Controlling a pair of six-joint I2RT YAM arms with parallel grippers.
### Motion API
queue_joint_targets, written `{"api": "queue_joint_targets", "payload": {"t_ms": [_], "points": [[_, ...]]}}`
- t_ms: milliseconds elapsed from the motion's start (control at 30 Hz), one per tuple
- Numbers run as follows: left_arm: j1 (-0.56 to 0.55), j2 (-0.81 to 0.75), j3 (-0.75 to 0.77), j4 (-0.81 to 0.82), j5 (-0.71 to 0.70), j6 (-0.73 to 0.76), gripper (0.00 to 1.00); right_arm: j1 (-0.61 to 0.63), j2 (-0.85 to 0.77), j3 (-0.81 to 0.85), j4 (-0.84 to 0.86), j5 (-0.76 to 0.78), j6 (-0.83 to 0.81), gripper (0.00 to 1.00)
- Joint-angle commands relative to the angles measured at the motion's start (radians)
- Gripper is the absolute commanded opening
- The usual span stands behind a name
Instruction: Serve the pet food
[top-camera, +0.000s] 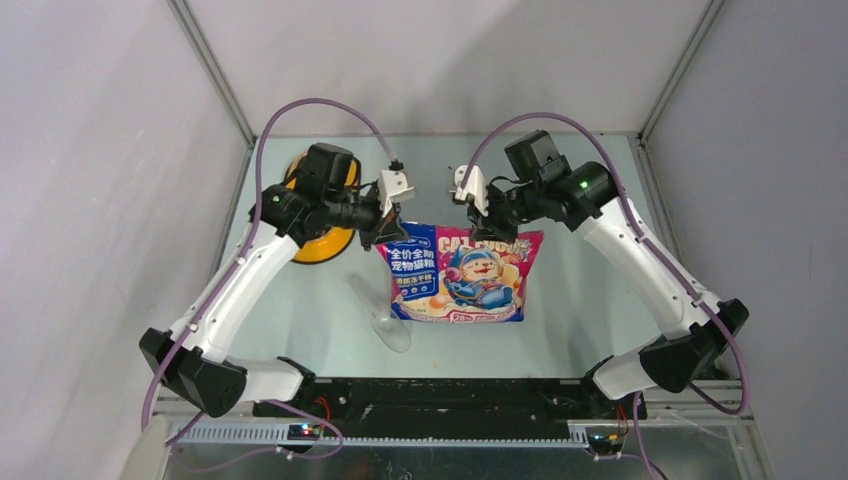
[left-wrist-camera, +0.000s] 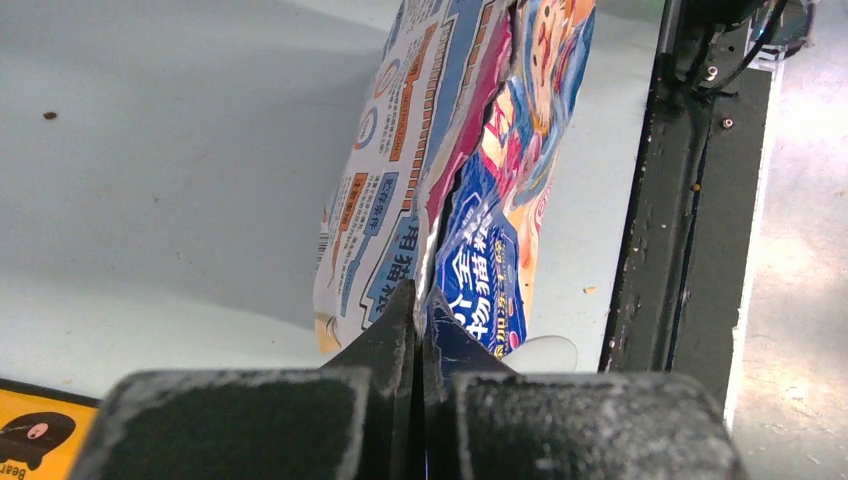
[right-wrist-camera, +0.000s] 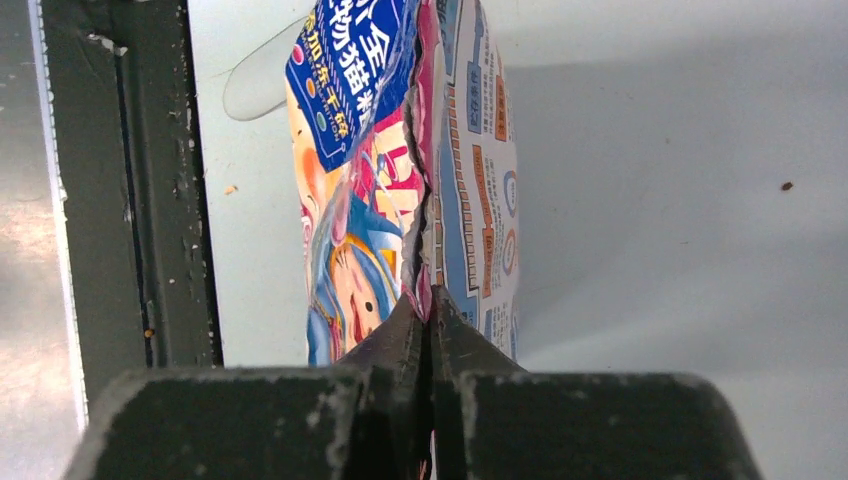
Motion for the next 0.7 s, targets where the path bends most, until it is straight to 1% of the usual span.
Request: {"api": "queue_joint_targets", "payload": {"t_ms": [0,167,200,233,267,300,333,367,433,467,500,533,567,600,667], "points": [[0.028,-0.062,-0.004,0.016,-0.018,0.045,0.00,-0.056,-0.056,0.029,-0.141,-0.036,-0.058,0.00],[0.030,-0.071,-0.007,0.002,-0.034,0.061,0.00,-0.115,-0.101,0.018,-0.131,-0.011,-0.085,0.00],[0.033,-0.077,-0.007,-0.003,-0.037,0.064,0.00,-0.127,-0.106,0.018,-0.131,-0.001,-0.086,0.06],[0.035,-0.080,-0.007,-0.005,-0.036,0.065,0.00,-0.147,-0.120,0.015,-0.130,0.004,-0.086,0.14],[0.039,-0.085,-0.007,-0.006,-0.034,0.066,0.00,-0.158,-0.127,0.004,-0.127,0.018,-0.094,0.24],[0.039,-0.087,-0.007,-0.008,-0.034,0.066,0.00,-0.176,-0.144,-0.003,-0.128,0.024,-0.104,0.22],[0.041,-0.091,-0.009,-0.009,-0.034,0.066,0.00,-0.185,-0.152,-0.013,-0.136,0.034,-0.119,0.06],[0.042,-0.093,-0.010,-0.008,-0.033,0.066,0.00,-0.202,-0.163,-0.017,-0.141,0.035,-0.141,0.02],[0.042,-0.097,-0.017,-0.005,-0.029,0.063,0.00,-0.231,-0.177,-0.031,-0.149,0.037,-0.155,0.00],[0.042,-0.098,-0.022,-0.001,-0.025,0.059,0.00,-0.247,-0.184,-0.045,-0.139,0.041,-0.149,0.03],[0.042,-0.099,-0.024,0.003,-0.020,0.056,0.00,-0.252,-0.197,-0.054,-0.131,0.043,-0.146,0.14],[0.042,-0.099,-0.028,0.007,-0.018,0.050,0.00,-0.259,-0.204,-0.072,-0.114,0.044,-0.145,0.15],[0.041,-0.098,-0.029,0.008,-0.015,0.048,0.00,-0.262,-0.220,-0.080,-0.110,0.038,-0.154,0.03],[0.041,-0.098,-0.029,0.009,-0.013,0.047,0.00,-0.266,-0.227,-0.090,-0.109,0.031,-0.172,0.00],[0.041,-0.099,-0.027,0.009,-0.015,0.048,0.00,-0.269,-0.253,-0.103,-0.093,0.022,-0.176,0.00]]}}
